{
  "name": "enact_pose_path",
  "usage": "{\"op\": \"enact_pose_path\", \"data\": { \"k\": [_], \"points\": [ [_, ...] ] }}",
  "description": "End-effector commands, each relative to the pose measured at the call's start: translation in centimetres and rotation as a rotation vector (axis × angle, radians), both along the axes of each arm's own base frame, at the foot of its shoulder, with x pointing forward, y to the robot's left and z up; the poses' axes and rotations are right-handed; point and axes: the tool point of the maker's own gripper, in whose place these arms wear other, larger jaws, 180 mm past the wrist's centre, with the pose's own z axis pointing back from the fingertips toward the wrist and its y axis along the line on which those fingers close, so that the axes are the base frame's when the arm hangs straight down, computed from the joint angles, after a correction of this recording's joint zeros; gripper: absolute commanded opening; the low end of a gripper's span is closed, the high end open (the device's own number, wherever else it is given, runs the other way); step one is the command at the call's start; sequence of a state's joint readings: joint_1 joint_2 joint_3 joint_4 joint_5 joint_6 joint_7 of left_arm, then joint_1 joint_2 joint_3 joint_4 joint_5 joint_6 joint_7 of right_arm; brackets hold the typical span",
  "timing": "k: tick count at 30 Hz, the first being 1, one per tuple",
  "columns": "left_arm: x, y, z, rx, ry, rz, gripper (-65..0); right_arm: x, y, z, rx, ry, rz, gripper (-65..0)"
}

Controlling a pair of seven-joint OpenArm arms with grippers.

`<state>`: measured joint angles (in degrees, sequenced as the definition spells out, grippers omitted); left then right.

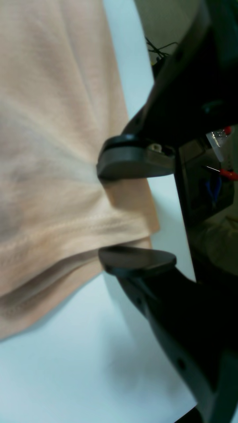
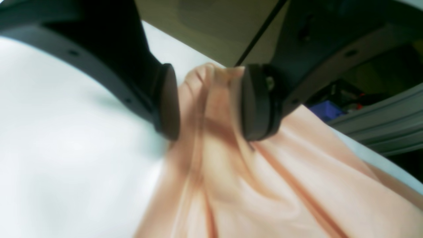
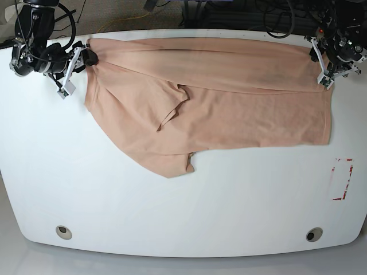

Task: Fold the T-shirt properly
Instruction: 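Open both grippers and move them to the shirt's hem edge, pinching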

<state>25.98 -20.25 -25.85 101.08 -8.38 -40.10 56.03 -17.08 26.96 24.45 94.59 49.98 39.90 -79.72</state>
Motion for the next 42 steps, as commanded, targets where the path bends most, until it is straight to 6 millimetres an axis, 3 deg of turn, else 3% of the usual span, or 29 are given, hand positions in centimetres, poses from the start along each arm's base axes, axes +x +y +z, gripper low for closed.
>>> {"op": "enact_pose_path", "data": {
  "k": [1,7,11,15,21,26,30,36,39,42],
  "points": [
    [1.0,-0.1,1.8,0.034,-0.050,-0.034,-35.0,1.5,-0.5,1.9,-0.030,-0.070,0.029,-36.5],
    [2.3,-1.6,4.8,0.069,-0.136,-0.100,-35.0,3.6,0.9,4.6,-0.054,-0.183,0.090,-36.3],
    [2.3,-1.0,5.4,0.100,-0.128,-0.085,-35.0,5.2,0.9,5.5,-0.059,-0.230,0.090,-36.1],
    [4.3,-0.8,6.4,0.094,-0.197,-0.042,-34.9,7.6,1.0,6.0,-0.025,-0.268,0.054,-36.0],
    [7.0,0.0,8.1,0.114,-0.303,0.061,-34.6,12.6,-0.3,5.9,0.067,-0.281,-0.060,-36.0],
    [8.1,0.3,8.7,0.145,-0.336,0.108,-34.4,17.3,-0.3,6.8,0.184,-0.335,-0.149,-35.8],
    [8.9,0.5,9.3,0.156,-0.358,0.115,-34.3,21.5,1.5,7.6,0.266,-0.362,-0.150,-35.8],
    [9.1,0.7,9.6,0.162,-0.365,0.118,-28.1,25.2,2.0,6.4,0.252,-0.366,-0.168,-35.8],
    [9.1,0.7,9.6,0.162,-0.365,0.118,-27.6,25.9,2.0,5.2,0.231,-0.351,-0.179,-35.8],
    [9.1,0.7,9.5,0.161,-0.364,0.119,-27.5,26.1,3.4,4.0,0.245,-0.329,-0.169,-35.8]
  ]
}}
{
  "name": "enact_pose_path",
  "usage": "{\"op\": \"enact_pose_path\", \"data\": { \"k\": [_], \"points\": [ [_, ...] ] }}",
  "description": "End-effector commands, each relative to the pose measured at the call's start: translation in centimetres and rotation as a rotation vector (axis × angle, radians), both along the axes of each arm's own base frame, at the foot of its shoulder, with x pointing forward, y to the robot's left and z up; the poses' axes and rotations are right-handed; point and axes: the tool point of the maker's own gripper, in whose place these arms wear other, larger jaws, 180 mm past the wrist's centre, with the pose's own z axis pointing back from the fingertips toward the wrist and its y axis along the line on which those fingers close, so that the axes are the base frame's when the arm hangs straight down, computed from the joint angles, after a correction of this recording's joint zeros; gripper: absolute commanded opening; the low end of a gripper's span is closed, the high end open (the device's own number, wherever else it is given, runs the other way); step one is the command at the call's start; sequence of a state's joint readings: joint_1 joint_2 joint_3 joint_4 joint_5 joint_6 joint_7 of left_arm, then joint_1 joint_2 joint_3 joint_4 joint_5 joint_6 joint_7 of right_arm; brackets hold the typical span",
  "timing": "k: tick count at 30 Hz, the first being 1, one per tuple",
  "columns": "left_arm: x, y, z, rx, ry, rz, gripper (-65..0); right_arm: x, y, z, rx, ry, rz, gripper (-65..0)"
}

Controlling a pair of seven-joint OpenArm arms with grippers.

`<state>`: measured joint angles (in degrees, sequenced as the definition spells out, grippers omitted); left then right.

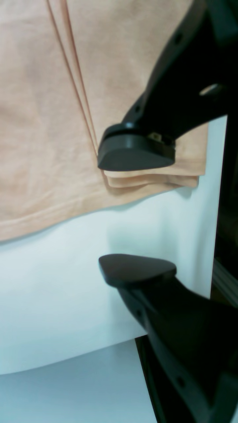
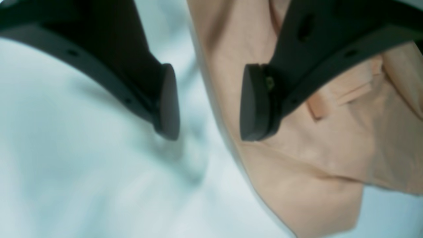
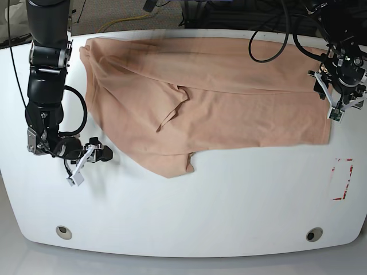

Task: Fold the T-shirt properly
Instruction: 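Open both grippers and move them to the shirt's hem edge, pinching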

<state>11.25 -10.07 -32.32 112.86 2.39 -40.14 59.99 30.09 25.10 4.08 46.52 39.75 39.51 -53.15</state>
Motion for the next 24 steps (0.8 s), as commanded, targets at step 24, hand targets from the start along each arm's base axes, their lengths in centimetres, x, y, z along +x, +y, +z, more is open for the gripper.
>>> {"op": "enact_pose_path", "data": {
  "k": [24],
  "points": [
    [10.3,4.1,1.4,-0.235,-0.237,0.338,-26.0,-0.6,6.5,-2.0,0.100,-0.006,0.063,-55.0]
  ]
}}
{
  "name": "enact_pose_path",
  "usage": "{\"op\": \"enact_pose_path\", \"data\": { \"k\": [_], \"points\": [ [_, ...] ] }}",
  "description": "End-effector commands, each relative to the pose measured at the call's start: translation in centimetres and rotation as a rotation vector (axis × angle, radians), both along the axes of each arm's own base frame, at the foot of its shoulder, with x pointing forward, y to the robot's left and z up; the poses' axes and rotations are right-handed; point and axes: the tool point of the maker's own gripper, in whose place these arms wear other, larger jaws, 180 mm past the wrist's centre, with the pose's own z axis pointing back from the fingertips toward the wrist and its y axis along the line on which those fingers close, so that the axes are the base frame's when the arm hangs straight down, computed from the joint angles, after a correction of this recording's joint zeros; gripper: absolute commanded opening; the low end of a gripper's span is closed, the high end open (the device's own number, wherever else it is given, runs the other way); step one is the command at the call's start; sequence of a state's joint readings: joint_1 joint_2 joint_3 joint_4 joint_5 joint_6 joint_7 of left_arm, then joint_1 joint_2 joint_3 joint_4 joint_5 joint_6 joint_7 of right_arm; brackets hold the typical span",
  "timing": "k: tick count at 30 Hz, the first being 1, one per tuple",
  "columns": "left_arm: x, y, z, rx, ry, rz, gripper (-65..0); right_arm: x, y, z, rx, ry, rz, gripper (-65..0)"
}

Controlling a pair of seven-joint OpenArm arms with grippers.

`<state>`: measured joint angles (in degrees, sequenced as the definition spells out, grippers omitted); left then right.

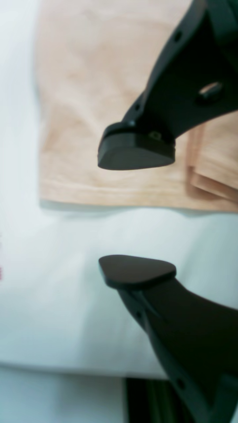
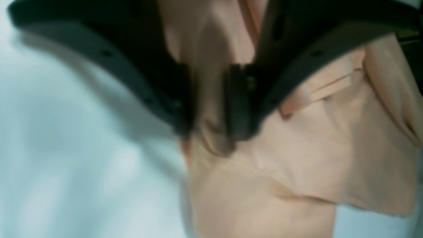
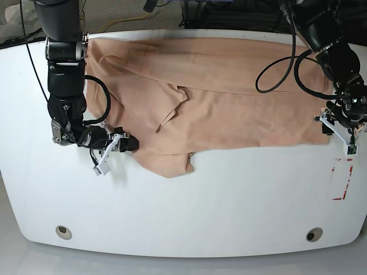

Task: Fold the T-shirt properly
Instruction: 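Open both grippers and move them to the shirt's hem edge, pinching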

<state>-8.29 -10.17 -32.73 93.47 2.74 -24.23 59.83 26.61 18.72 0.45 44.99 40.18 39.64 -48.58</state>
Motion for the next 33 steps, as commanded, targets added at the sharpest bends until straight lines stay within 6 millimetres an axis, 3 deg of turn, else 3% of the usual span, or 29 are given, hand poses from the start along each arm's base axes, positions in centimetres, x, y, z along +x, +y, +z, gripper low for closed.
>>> {"op": "enact_pose_path", "data": {
  "k": [1,3,7,16,23,25,27,28,30,31,33],
  "points": [
    [2.4,1.3,1.4,-0.013,-0.083,0.032,-24.0,1.3,-0.5,1.5,-0.007,-0.045,0.000,-59.9],
    [3.2,1.6,0.7,-0.044,-0.101,0.055,-19.7,1.3,-0.5,1.5,-0.007,-0.045,0.000,-65.0],
    [4.4,1.9,-1.1,-0.102,-0.124,0.100,-13.6,1.2,-0.5,1.5,-0.007,-0.044,0.000,-65.0],
    [5.5,1.6,-5.9,-0.217,-0.056,0.111,-13.5,0.8,-0.7,1.0,-0.010,-0.033,-0.001,-65.0],
    [6.4,-0.2,-6.2,-0.249,-0.035,-0.008,-15.1,0.7,-0.6,1.0,-0.007,-0.032,-0.001,-65.0],
    [6.5,-0.9,-6.2,-0.254,-0.030,-0.056,-24.9,0.7,-0.5,1.0,-0.006,-0.033,0.000,-65.0],
    [6.6,-1.2,-6.2,-0.255,-0.029,-0.078,-38.3,0.9,-0.5,1.2,-0.007,-0.039,0.001,-65.0],
    [6.6,-1.2,-6.2,-0.255,-0.028,-0.084,-48.3,1.1,-0.4,1.6,-0.009,-0.052,0.005,-65.0],
    [6.7,-1.4,-6.1,-0.257,-0.029,-0.091,-60.1,1.4,-0.2,2.2,-0.013,-0.075,0.014,-65.0],
    [6.7,-1.5,-6.1,-0.256,-0.027,-0.098,-64.4,1.6,-0.1,2.7,-0.017,-0.092,0.021,-65.0],
    [7.0,-1.9,-6.0,-0.246,-0.024,-0.115,-65.0,1.9,0.0,3.3,-0.021,-0.113,0.028,-65.0]
  ]
}}
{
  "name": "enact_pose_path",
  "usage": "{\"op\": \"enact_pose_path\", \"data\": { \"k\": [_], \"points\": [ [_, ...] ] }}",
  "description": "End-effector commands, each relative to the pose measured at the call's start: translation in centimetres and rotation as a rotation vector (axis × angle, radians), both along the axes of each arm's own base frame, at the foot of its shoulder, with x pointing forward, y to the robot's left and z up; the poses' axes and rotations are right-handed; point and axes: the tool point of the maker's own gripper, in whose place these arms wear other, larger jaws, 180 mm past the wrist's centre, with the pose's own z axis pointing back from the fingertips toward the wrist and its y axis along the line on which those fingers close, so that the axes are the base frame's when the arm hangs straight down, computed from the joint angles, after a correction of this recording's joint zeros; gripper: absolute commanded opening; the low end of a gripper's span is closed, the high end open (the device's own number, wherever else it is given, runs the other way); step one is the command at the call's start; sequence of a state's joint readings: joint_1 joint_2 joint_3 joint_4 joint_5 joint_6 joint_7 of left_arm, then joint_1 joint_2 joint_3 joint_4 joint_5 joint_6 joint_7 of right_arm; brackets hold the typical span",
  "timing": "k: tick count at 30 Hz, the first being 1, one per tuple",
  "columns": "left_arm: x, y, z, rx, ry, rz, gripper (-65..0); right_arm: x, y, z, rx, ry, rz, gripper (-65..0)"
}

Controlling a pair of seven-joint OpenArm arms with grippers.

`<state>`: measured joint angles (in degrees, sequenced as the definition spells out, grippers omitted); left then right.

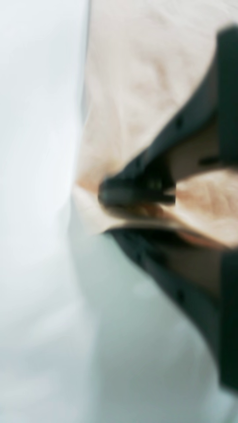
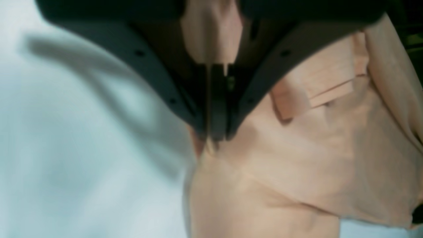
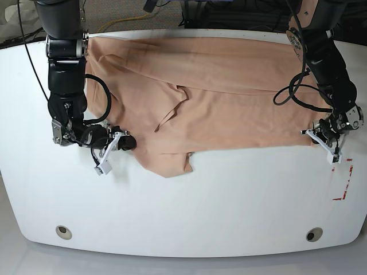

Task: Fold the T-shirt properly
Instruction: 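Open both grippers and move them to the shirt's hem edge, pinching, then fold the pinched hem edge over toward the collar with both grippers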

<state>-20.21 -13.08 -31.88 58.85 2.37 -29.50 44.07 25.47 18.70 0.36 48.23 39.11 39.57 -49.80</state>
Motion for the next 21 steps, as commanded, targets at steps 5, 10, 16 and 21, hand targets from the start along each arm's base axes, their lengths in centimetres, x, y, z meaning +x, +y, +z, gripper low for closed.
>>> {"op": "enact_pose_path", "data": {
  "k": [5,10,16,21],
  "points": [
    [2.4,-0.4,4.0,0.062,-0.102,-0.101,-65.0,2.8,0.3,4.8,-0.014,-0.139,0.039,-65.0],
    [3.1,-0.6,7.3,0.133,-0.175,-0.171,-65.0,3.3,0.4,7.3,-0.063,-0.204,0.087,-65.0],
    [3.1,-0.5,10.3,0.207,-0.243,-0.206,-65.0,3.1,-0.2,10.4,-0.160,-0.275,0.155,-65.0],
    [1.8,-0.5,11.7,0.278,-0.272,-0.226,-65.0,2.0,-1.1,12.0,-0.219,-0.314,0.168,-65.0]
  ]
}}
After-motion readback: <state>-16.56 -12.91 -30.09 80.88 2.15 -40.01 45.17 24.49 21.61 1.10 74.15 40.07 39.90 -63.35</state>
